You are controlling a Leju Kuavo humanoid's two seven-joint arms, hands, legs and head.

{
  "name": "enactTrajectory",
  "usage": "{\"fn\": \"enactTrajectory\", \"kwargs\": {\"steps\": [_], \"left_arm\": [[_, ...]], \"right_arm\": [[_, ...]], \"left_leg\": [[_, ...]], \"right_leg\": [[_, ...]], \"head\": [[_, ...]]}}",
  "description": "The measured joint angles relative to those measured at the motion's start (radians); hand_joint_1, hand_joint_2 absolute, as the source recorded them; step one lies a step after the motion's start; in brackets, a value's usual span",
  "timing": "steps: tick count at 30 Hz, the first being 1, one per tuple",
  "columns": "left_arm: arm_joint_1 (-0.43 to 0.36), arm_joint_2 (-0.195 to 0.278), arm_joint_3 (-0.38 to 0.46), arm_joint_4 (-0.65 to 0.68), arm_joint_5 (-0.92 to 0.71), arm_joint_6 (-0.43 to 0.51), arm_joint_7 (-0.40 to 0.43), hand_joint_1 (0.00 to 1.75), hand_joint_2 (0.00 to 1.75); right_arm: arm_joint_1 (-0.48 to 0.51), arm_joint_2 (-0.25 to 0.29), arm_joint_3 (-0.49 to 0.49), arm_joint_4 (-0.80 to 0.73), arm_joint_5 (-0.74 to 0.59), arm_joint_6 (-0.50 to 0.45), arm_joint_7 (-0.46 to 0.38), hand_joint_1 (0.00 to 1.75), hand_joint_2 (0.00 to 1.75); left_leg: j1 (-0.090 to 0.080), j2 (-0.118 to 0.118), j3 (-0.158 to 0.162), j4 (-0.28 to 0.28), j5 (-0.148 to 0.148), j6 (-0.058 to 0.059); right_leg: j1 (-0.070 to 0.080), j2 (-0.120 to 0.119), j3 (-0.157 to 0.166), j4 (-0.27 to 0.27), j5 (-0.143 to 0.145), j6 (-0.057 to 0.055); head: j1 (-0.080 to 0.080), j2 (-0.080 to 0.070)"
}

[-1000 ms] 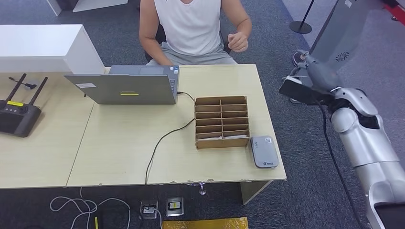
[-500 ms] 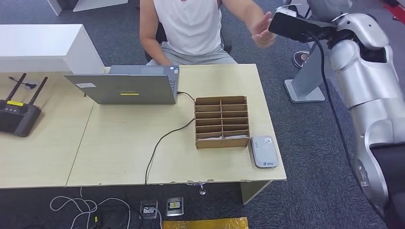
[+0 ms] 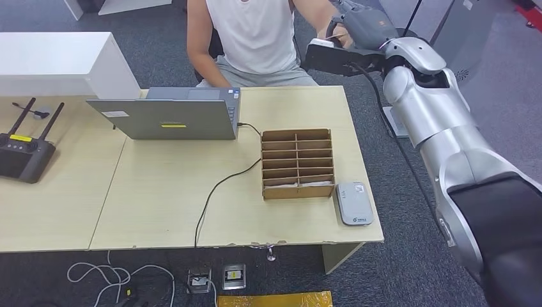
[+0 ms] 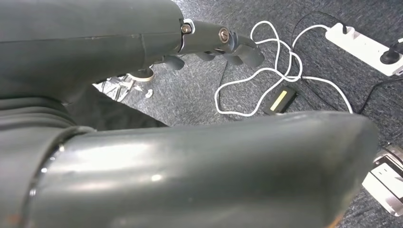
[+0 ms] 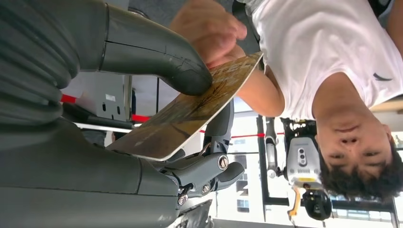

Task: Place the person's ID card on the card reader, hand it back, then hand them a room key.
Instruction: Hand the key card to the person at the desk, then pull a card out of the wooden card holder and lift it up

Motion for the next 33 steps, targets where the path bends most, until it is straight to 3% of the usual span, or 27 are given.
{"fn": "enactTrajectory", "kwargs": {"steps": [4, 5, 6, 9, 10, 12, 33], "left_arm": [[0.000, 0.002, 0.000, 0.000, 0.001, 0.000, 0.000, 0.00, 0.00], [0.000, 0.002, 0.000, 0.000, 0.003, 0.000, 0.000, 0.00, 0.00], [0.001, 0.002, 0.000, 0.000, 0.006, 0.000, 0.000, 0.00, 0.00], [0.003, 0.003, 0.000, 0.000, 0.017, -0.001, 0.000, 0.00, 0.00], [0.005, 0.004, 0.000, 0.000, 0.019, -0.001, 0.000, 0.00, 0.00], [0.007, 0.006, 0.000, 0.000, 0.023, -0.001, 0.000, 0.00, 0.00], [0.008, 0.007, 0.000, 0.000, 0.032, -0.001, 0.008, 0.00, 0.00]], "right_arm": [[0.000, 0.013, 0.006, 0.023, 0.001, 0.001, 0.000, 1.74, 1.75], [0.000, 0.015, 0.008, 0.028, 0.002, 0.000, -0.001, 1.64, 1.75], [0.000, 0.018, 0.009, 0.034, 0.003, -0.003, -0.001, 1.34, 1.75], [0.002, 0.023, 0.015, 0.048, 0.007, -0.026, 0.000, 0.20, 1.75], [0.004, 0.025, 0.017, 0.052, 0.007, -0.035, 0.001, 0.06, 1.75], [0.006, 0.026, 0.021, 0.061, 0.007, -0.050, 0.002, 0.00, 1.75], [0.013, 0.028, 0.023, 0.118, -0.024, -0.147, 0.007, 0.00, 1.75]], "left_leg": [[0.000, 0.000, 0.000, 0.000, 0.000, 0.000], [0.000, 0.000, 0.000, 0.000, 0.000, 0.000], [0.000, 0.000, 0.000, 0.000, 0.000, 0.000], [0.000, 0.000, 0.000, 0.000, 0.000, 0.000], [0.000, 0.000, 0.000, 0.000, 0.000, 0.000], [0.000, 0.000, 0.000, 0.000, 0.000, 0.000], [0.000, 0.000, 0.001, 0.000, 0.000, 0.000]], "right_leg": [[0.000, 0.000, 0.000, 0.000, 0.000, 0.000], [0.000, 0.000, 0.000, 0.000, 0.000, 0.000], [0.000, 0.000, 0.000, 0.000, 0.000, 0.000], [0.000, 0.000, 0.000, 0.000, 0.000, 0.000], [0.000, 0.000, 0.000, 0.000, 0.000, 0.000], [0.000, 0.000, 0.000, 0.000, 0.000, 0.000], [0.000, 0.000, 0.000, 0.000, 0.000, 0.000]], "head": [[0.000, 0.000], [0.000, 0.000], [0.000, 0.000], [0.000, 0.000], [0.000, 0.000], [0.000, 0.000], [0.000, 0.000]]}}
